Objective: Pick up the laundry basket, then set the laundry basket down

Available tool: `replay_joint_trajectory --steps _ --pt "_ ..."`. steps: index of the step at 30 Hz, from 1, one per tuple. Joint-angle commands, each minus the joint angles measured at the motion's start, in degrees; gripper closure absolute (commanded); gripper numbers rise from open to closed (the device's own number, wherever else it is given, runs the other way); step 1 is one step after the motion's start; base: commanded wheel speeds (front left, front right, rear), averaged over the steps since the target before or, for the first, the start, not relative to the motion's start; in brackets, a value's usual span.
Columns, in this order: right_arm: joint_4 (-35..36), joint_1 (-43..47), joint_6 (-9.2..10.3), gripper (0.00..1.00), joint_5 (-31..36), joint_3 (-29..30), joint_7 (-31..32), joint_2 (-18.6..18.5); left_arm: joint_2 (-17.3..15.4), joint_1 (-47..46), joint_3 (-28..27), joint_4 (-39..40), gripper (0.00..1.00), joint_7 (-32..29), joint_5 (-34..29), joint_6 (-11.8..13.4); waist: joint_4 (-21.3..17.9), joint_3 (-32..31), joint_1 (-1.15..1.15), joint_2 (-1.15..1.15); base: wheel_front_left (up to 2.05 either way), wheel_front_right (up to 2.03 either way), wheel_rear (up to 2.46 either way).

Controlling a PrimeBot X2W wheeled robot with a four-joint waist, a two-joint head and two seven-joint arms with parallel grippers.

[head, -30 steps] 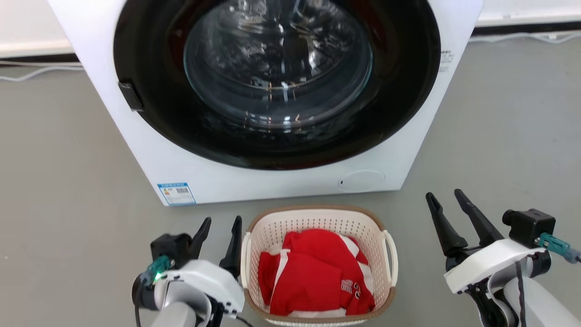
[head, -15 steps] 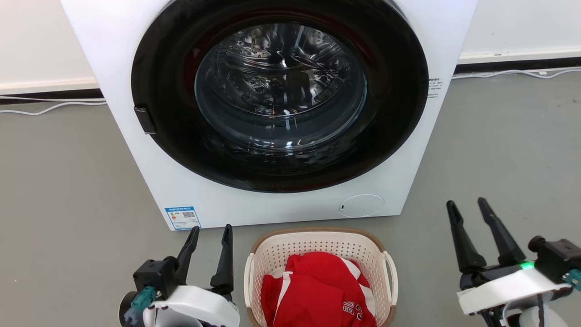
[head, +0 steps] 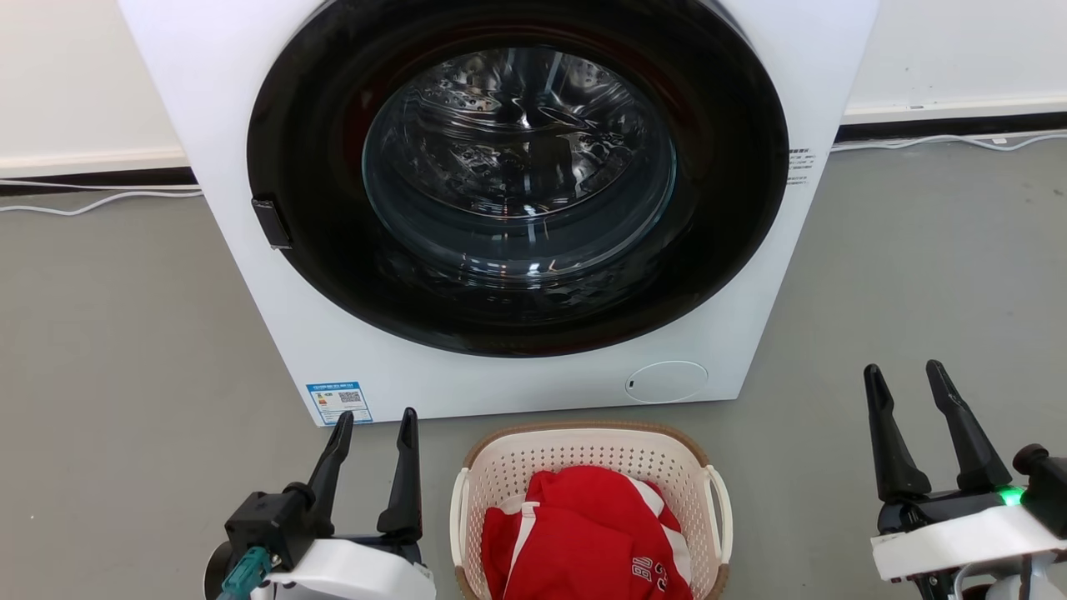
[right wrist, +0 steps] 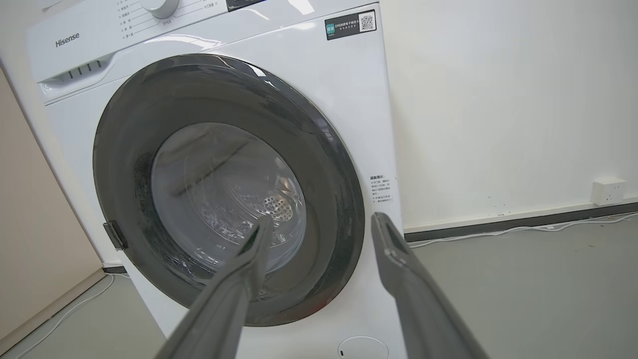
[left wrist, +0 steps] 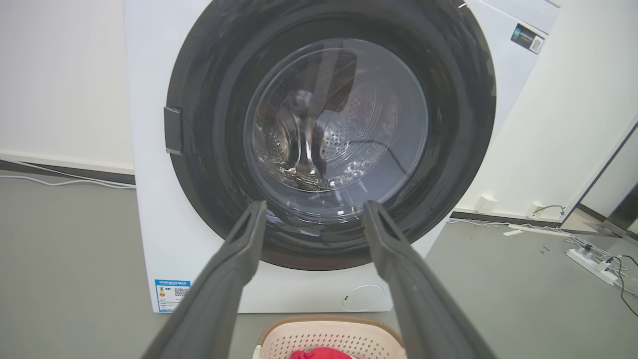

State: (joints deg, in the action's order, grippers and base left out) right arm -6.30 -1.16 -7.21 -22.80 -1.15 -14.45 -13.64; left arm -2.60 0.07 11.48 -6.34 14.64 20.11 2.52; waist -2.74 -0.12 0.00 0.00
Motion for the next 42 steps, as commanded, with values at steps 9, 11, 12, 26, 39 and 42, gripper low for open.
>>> replay_joint_trajectory --steps 9,11,12,26,39,42 --pt "1.2 -1.0 -0.28 0.0 2.3 -2.0 -0.5 -1.4 -0.3 -0.5 -1.8 2.4 0.0 0.4 -1.7 1.3 0.2 0.3 0.0 0.0 0.0 0.0 0.0" --pt "1.1 -1.0 -0.28 0.0 2.3 -2.1 -0.5 -1.4 -0.3 -0.6 -2.0 2.5 0.0 0.4 -1.7 1.4 0.3 0.3 0.0 0.0 0.0 0.0 0.0" --pt "1.0 -1.0 -0.28 0.0 2.2 -2.1 -0.5 -1.3 -0.3 -0.6 -2.2 2.6 0.0 0.4 -1.7 1.5 0.3 0.4 0.0 0.0 0.0 0.0 0.0" --pt "0.8 -1.3 -0.28 0.0 1.9 -2.4 -0.5 -1.4 -0.3 -0.3 -3.1 3.0 0.0 0.4 -2.5 1.7 0.0 0.4 0.0 0.0 0.0 0.0 0.0" --pt "0.8 -1.4 -0.28 0.0 1.6 -2.2 -0.5 -1.4 -0.3 -0.1 -2.6 2.9 0.0 0.4 -1.9 2.0 0.0 0.3 0.0 0.0 0.0 0.0 0.0" --pt "0.7 -1.4 -0.28 0.0 1.5 -2.4 -0.5 -1.4 -0.3 -0.1 -2.6 2.9 0.0 0.4 -1.8 1.9 0.0 0.3 0.0 0.0 0.0 0.0 0.0"
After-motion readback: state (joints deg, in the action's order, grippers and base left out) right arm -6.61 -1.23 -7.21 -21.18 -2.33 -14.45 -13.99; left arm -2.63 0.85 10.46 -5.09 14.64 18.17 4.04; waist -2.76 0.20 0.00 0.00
